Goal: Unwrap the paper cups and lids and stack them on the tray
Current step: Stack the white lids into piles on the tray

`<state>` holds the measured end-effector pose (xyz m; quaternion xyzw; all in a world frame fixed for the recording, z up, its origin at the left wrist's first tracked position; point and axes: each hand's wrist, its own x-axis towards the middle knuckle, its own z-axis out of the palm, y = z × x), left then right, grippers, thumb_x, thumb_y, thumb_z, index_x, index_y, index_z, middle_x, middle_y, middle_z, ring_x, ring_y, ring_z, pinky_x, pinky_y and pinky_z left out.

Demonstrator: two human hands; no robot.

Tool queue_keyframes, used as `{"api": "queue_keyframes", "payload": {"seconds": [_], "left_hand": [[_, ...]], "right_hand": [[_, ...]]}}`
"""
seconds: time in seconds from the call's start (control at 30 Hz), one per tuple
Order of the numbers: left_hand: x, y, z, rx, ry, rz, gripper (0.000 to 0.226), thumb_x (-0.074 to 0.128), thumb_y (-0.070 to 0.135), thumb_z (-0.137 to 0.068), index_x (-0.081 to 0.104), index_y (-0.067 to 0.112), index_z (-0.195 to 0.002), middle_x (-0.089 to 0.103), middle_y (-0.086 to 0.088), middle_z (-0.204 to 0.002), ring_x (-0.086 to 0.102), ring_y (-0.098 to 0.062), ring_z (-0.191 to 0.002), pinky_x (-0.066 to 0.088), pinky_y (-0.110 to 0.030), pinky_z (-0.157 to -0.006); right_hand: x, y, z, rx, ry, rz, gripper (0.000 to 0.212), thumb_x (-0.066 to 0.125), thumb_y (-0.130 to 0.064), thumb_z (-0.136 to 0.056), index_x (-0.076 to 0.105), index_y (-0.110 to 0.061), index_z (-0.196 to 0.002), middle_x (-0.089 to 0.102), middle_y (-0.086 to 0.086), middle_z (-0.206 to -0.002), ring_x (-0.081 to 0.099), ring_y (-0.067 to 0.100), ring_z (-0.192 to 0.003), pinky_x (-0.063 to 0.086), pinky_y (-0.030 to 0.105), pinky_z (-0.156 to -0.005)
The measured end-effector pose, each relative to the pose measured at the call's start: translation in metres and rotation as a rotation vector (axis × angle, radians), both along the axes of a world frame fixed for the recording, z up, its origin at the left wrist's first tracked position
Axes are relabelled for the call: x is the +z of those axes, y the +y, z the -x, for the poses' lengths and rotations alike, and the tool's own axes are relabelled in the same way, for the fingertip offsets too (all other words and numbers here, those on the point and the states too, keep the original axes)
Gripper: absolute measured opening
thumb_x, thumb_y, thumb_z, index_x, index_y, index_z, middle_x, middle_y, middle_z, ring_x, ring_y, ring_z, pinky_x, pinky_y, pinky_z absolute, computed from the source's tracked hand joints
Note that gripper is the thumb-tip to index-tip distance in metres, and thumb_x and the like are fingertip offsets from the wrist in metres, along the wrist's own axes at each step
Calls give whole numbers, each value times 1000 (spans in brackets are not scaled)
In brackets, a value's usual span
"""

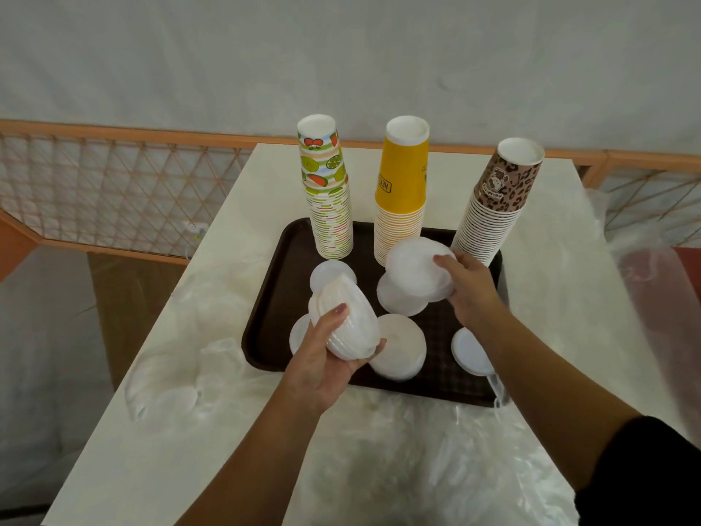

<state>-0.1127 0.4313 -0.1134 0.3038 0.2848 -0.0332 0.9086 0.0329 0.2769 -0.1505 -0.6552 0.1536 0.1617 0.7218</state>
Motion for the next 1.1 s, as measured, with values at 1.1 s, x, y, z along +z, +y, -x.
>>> {"api": "queue_keyframes", "payload": {"seconds": [1.1], "left_hand": [[-10,-2,-8,-110,-23,-252,72,66,35,-70,38,31,-136,58,-5,-125,60,-23,-109,58,-39,-75]], "right_hand": [[42,24,80,827,-576,305,63,76,-24,-78,42,-33,-130,50,-13,-130,54,2,-113,52,21,-91]]}}
